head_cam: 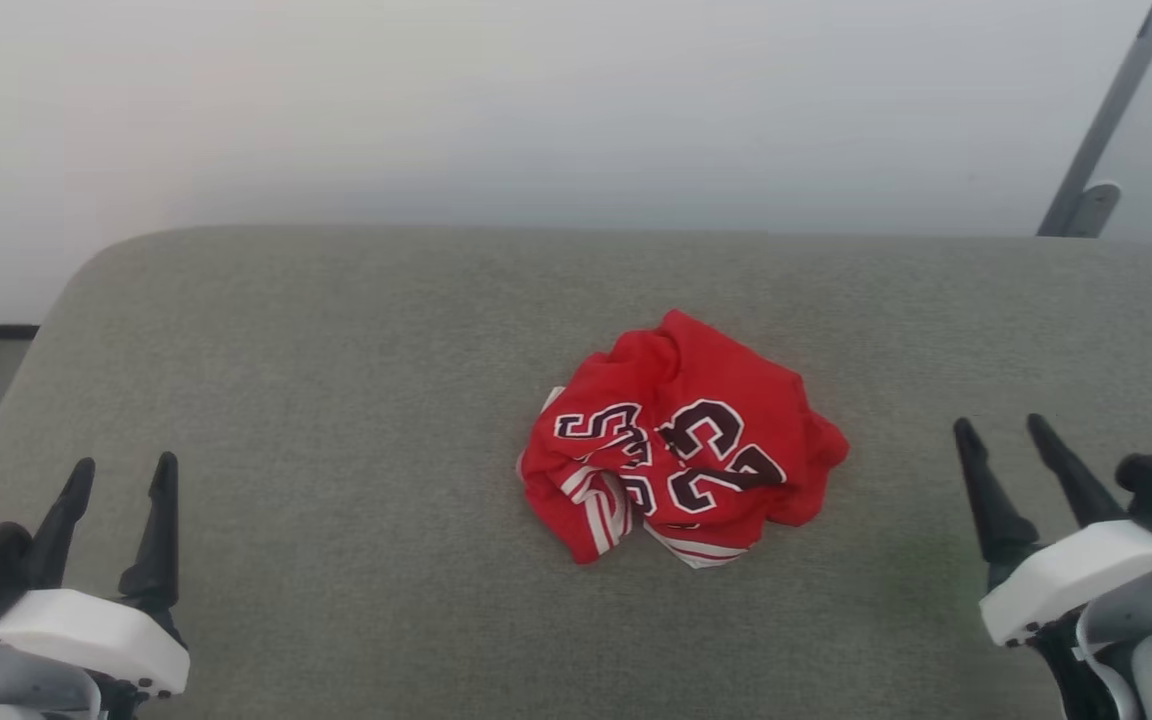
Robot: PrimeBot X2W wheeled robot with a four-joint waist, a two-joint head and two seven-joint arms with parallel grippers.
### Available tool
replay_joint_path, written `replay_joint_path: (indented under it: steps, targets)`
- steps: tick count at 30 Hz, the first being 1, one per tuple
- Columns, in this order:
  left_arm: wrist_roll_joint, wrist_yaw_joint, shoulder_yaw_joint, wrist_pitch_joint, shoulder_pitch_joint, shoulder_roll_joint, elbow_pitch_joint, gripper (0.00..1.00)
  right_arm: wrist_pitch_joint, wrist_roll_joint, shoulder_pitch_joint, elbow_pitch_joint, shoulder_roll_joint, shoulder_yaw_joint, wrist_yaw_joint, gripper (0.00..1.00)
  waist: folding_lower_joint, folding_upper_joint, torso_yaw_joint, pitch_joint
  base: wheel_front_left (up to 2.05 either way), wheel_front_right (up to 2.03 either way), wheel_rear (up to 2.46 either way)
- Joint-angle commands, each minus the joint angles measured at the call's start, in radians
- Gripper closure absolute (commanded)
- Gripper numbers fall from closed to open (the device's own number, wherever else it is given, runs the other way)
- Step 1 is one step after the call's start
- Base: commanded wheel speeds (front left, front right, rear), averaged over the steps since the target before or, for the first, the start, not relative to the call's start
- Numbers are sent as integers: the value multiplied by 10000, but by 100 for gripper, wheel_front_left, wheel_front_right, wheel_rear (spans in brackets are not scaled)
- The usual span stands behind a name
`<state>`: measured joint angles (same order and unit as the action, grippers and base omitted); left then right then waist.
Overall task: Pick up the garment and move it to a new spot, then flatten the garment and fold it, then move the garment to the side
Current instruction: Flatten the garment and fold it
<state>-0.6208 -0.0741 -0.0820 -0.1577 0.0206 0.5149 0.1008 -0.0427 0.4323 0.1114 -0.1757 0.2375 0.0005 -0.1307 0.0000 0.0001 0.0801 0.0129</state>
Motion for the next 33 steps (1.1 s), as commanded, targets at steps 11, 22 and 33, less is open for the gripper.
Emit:
replay_joint_path:
  steps: [11,22,33]
  targets:
    - [168,66,-575,-216,588,-475,-41,0,1996,987,601,304,667,2075,0,0,0,-1,1154,-708,0,0,0]
    - [332,283,-1250,-473,1419,-1160,425,0,5010,790,1547,-445,1421,3089,1,0,0,-1,2209,-1688,0,0,0]
    - [330,410,-1434,-745,1902,-1529,1037,0,5663,1235,2537,-960,1526,3567,0,100,0,-1,2557,-2013,0,0,0]
